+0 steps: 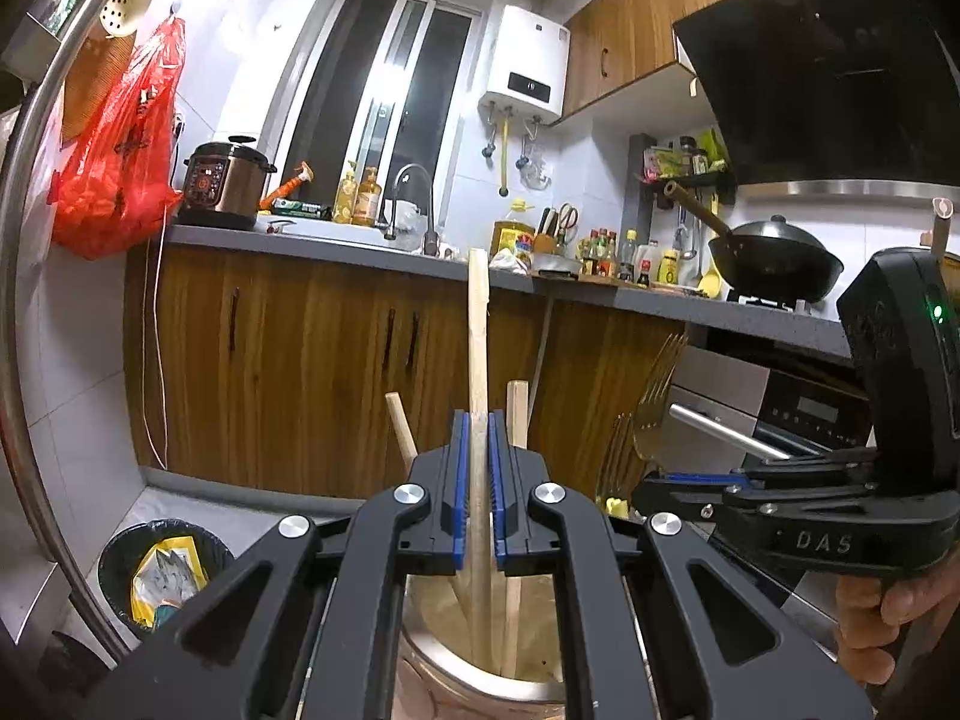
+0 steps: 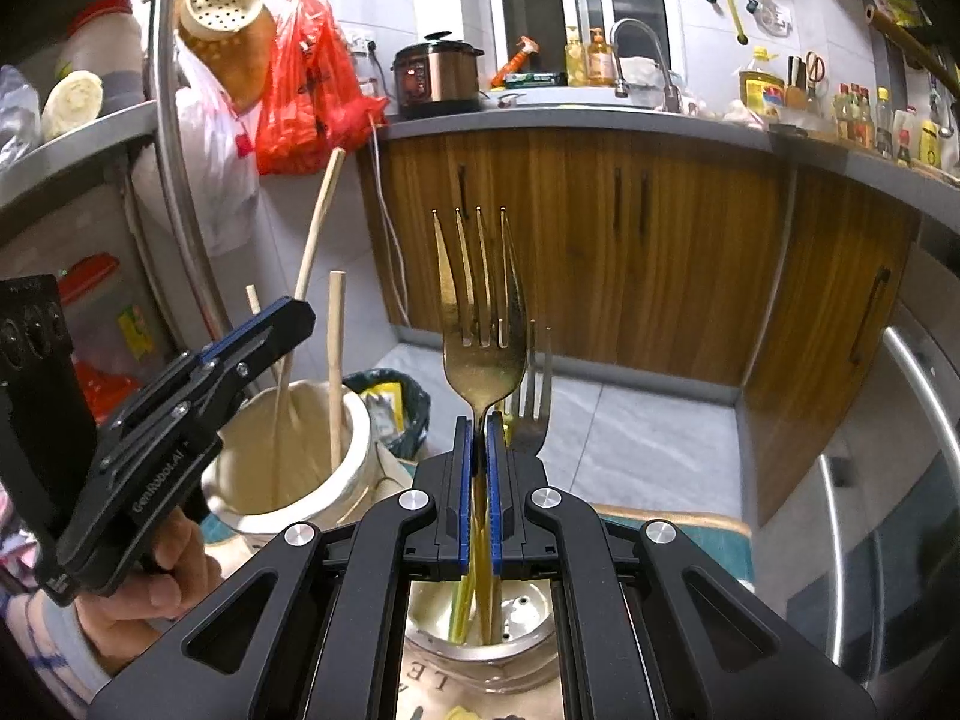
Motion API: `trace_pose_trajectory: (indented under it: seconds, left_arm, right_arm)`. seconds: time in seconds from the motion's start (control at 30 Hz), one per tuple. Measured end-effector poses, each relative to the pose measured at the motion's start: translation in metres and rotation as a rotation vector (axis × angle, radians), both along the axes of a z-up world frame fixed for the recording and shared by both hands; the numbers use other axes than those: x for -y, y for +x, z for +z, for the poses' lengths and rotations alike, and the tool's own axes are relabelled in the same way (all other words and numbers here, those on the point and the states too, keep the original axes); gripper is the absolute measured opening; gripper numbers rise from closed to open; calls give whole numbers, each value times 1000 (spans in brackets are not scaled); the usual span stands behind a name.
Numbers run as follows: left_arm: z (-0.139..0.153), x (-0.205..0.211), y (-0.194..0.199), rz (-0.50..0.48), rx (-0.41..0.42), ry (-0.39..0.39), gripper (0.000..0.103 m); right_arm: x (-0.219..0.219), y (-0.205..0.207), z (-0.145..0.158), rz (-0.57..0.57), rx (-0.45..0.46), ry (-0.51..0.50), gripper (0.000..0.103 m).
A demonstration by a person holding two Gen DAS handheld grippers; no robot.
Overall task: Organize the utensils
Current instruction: 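Drop the chopstick in the larger pot with left tool while right drops fork in smaller pot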
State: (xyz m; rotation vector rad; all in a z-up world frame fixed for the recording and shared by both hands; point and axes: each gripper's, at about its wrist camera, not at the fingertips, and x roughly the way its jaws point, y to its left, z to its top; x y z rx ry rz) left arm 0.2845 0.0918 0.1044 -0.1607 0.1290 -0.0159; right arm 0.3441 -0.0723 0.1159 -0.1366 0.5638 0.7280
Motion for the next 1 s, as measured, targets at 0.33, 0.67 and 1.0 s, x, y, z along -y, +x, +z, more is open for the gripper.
trace_pose_trajectory:
  seconds: [0.33,0.67,1.0]
  left_arm:
    - [-6,6,8,-9,-52,16,6]
    - [-6,9,1,6,-50,34,21]
    - [7,15,-18,25,1,65,28]
  right_arm:
    - [2,6,-1,-4,-25,34,6]
    - [2,8,-3,1,-31,33,6]
    - [6,3,2,-13,-10,40,14]
